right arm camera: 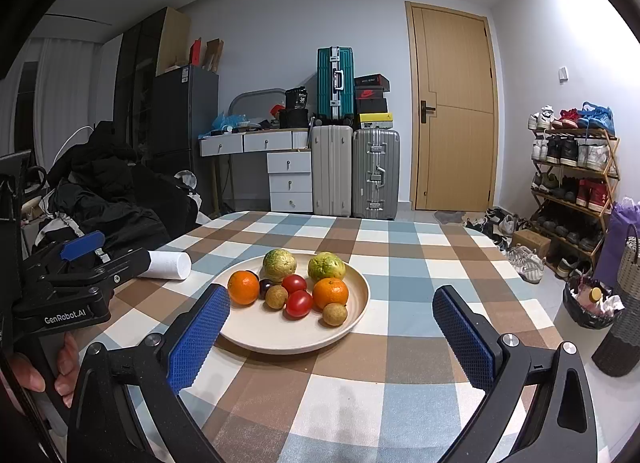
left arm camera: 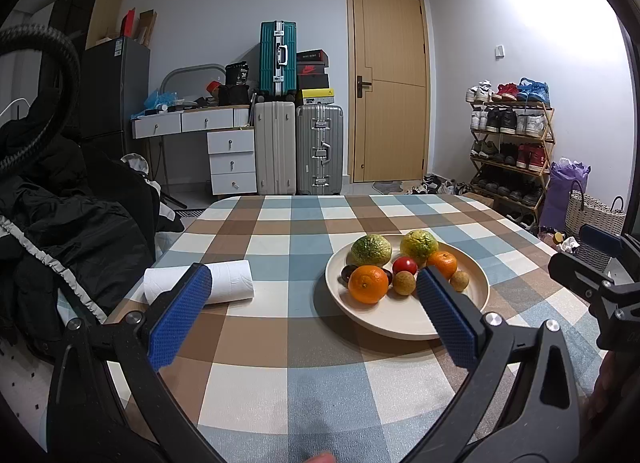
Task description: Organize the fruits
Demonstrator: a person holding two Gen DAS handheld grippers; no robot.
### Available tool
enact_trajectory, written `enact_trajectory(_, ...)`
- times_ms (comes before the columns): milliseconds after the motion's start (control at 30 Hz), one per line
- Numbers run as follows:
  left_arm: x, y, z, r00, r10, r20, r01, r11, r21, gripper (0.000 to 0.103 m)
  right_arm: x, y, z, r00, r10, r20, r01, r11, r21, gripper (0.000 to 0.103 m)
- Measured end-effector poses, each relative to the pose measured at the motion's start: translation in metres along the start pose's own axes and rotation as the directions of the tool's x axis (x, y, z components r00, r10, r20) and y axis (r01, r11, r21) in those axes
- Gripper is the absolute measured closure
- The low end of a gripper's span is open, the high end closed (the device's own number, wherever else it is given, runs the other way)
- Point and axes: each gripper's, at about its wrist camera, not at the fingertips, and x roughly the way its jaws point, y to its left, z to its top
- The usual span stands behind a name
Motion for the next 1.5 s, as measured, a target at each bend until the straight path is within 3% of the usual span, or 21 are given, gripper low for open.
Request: enact_trajectory(1500, 0.0010, -0.0004, -0.0012, 1.000, -0.004, 0.001, 0.004, 1.000, 0.001, 0.001, 0.0001, -0.0004, -0.0003, 1.000, 0.000, 0.000, 0.000, 1.000, 0.001, 0.000)
